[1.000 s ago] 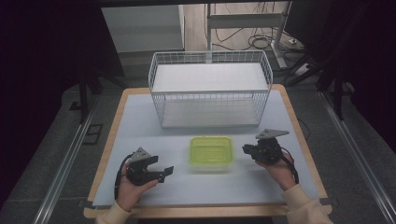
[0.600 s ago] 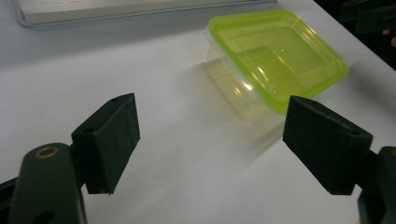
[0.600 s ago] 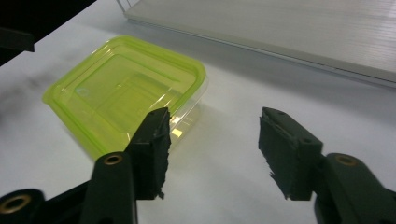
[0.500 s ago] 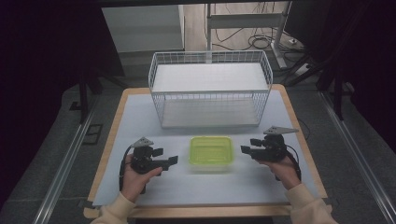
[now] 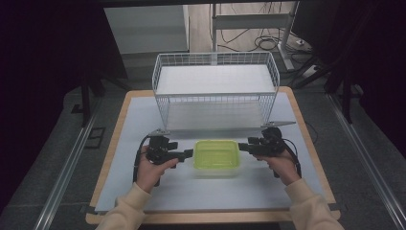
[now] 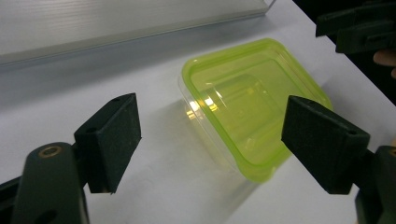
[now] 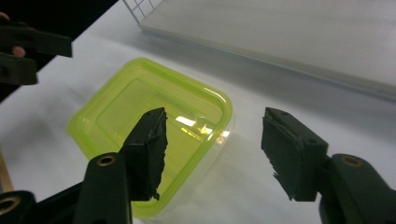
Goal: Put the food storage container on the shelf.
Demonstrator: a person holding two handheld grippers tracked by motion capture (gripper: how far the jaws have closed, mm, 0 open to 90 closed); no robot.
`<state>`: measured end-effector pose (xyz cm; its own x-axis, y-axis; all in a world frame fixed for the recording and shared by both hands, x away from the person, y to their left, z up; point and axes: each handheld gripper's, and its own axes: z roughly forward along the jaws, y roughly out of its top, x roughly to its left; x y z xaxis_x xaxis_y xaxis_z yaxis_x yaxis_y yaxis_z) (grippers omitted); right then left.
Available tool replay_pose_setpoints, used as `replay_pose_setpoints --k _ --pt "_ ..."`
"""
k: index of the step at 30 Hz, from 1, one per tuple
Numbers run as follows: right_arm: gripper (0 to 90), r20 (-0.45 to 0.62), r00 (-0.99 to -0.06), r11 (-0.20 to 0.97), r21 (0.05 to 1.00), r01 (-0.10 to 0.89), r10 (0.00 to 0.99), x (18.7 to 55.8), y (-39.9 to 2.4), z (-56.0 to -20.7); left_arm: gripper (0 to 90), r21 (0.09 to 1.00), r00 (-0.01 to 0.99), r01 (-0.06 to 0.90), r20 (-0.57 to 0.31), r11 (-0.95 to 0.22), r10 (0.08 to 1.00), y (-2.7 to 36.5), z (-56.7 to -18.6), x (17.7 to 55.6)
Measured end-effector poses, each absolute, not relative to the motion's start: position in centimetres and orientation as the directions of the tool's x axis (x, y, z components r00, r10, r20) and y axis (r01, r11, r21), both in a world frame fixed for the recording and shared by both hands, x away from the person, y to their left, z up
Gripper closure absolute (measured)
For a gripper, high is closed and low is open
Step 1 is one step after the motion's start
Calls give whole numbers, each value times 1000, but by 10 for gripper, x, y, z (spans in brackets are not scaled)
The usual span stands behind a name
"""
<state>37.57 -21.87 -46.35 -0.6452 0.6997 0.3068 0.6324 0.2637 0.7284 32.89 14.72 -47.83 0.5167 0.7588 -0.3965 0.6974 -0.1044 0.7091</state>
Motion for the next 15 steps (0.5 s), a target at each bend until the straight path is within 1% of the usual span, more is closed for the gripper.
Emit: replay_pose_setpoints --k 4,7,14,15 --pt "442 348 -635 254 706 662 690 379 -217 -472 228 689 506 719 -423 -96 752 146 -486 337" --pt "468 358 -636 253 701 667 684 379 -217 -475 250 673 499 734 -437 -96 748 147 -492 340" --pt "495 382 -622 249 679 691 683 381 -213 -481 269 635 482 767 -480 -90 733 139 -506 347" --pt "497 382 -623 250 679 690 683 381 -213 -482 285 635 478 768 -486 -80 732 138 -508 348"
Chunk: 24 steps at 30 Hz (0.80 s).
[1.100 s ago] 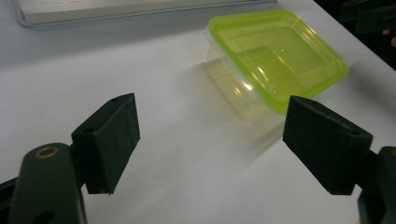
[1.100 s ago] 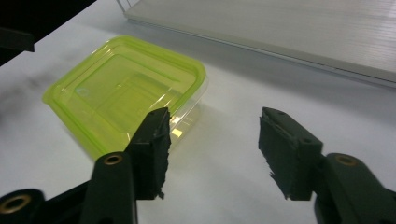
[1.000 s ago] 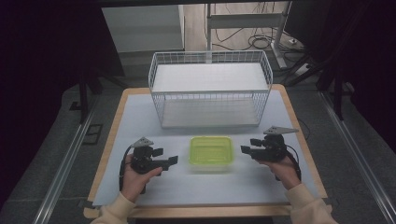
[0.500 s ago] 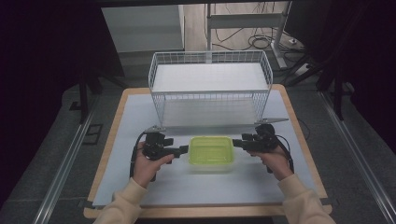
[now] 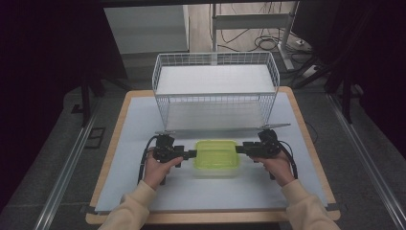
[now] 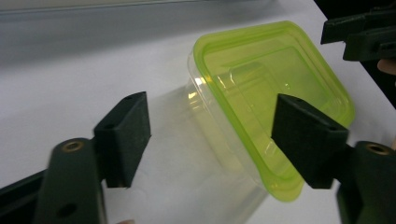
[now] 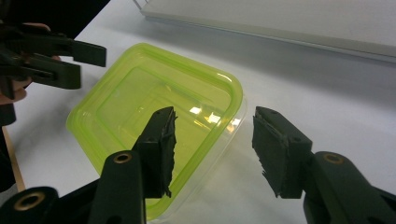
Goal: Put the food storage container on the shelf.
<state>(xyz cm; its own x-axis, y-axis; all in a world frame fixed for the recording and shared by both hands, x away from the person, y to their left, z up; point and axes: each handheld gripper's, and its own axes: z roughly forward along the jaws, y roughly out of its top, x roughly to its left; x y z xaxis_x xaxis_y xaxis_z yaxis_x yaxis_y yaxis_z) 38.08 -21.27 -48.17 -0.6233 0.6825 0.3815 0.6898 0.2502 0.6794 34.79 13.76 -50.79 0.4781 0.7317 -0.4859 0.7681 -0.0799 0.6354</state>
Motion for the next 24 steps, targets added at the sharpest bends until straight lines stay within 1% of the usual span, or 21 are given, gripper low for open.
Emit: replay_pose_setpoints --k 7,12,14,17,18,22,24 --pt "535 415 -607 245 651 719 678 383 -213 -489 339 613 475 786 -519 -78 711 130 -517 352" --pt "582 478 -587 227 616 755 653 386 -214 -498 412 605 485 792 -537 -86 691 129 -520 352" --pt "591 486 -584 227 609 760 650 386 -214 -499 424 599 483 797 -547 -84 684 128 -521 352" --pt "613 492 -584 237 597 766 646 385 -211 -502 491 589 479 804 -566 -77 671 128 -524 352" --pt "634 496 -584 240 593 768 643 385 -210 -503 527 586 474 807 -578 -65 664 128 -524 353" --pt "661 531 -568 234 567 790 628 385 -209 -507 664 576 458 817 -608 -37 649 129 -524 353" --pt "682 542 -560 227 560 797 626 385 -210 -506 699 575 460 817 -616 -34 640 131 -524 352"
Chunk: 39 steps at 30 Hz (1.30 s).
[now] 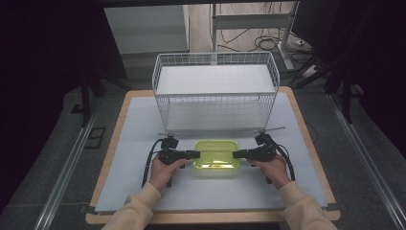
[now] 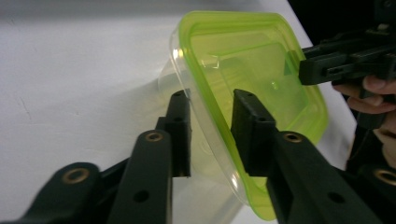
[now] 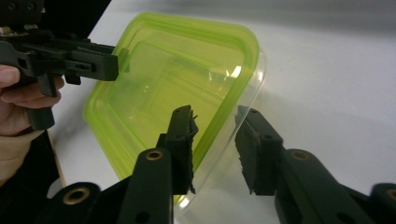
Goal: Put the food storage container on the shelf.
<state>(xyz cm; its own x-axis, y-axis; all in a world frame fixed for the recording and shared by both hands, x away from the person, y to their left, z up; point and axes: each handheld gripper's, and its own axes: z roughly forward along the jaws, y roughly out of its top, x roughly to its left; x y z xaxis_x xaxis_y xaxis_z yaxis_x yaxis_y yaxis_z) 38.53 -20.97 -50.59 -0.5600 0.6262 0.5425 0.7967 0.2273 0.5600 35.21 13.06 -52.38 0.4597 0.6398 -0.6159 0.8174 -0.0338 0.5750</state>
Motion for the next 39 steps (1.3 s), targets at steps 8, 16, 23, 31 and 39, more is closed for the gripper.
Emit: replay_pose_setpoints --k 8,16,23,31,39 --pt "763 567 -543 186 565 804 619 380 -213 -498 760 601 481 799 -613 -24 627 132 -516 345" --pt "811 575 -539 153 584 797 615 377 -215 -494 806 632 504 775 -587 -31 634 133 -509 339" --pt "811 570 -556 147 606 782 605 374 -215 -488 806 652 518 758 -580 -24 629 136 -503 334" --pt "810 547 -588 142 649 747 595 368 -213 -475 805 674 536 739 -576 -14 617 140 -492 329" --pt "811 524 -613 134 686 715 591 363 -210 -466 806 690 544 724 -566 -5 619 142 -485 326"
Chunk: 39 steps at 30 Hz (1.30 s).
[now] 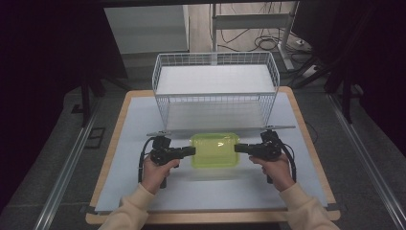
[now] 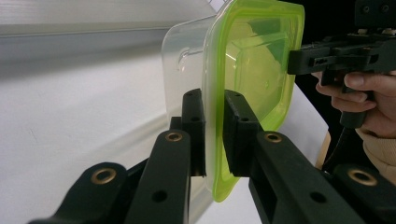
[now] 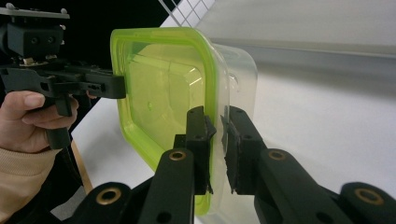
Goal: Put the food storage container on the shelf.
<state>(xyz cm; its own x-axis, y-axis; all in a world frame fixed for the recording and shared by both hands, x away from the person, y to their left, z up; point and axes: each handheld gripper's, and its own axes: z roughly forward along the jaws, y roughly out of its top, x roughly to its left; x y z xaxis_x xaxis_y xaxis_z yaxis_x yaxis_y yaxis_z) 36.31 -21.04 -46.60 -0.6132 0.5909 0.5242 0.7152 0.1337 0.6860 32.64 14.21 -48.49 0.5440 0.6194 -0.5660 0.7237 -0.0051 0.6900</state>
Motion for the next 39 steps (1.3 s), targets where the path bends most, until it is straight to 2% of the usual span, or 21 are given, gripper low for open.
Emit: replay_pose_setpoints --k 39 --pt "812 436 -690 100 801 590 578 366 -199 -392 806 780 611 626 -490 -1 621 155 -409 335"
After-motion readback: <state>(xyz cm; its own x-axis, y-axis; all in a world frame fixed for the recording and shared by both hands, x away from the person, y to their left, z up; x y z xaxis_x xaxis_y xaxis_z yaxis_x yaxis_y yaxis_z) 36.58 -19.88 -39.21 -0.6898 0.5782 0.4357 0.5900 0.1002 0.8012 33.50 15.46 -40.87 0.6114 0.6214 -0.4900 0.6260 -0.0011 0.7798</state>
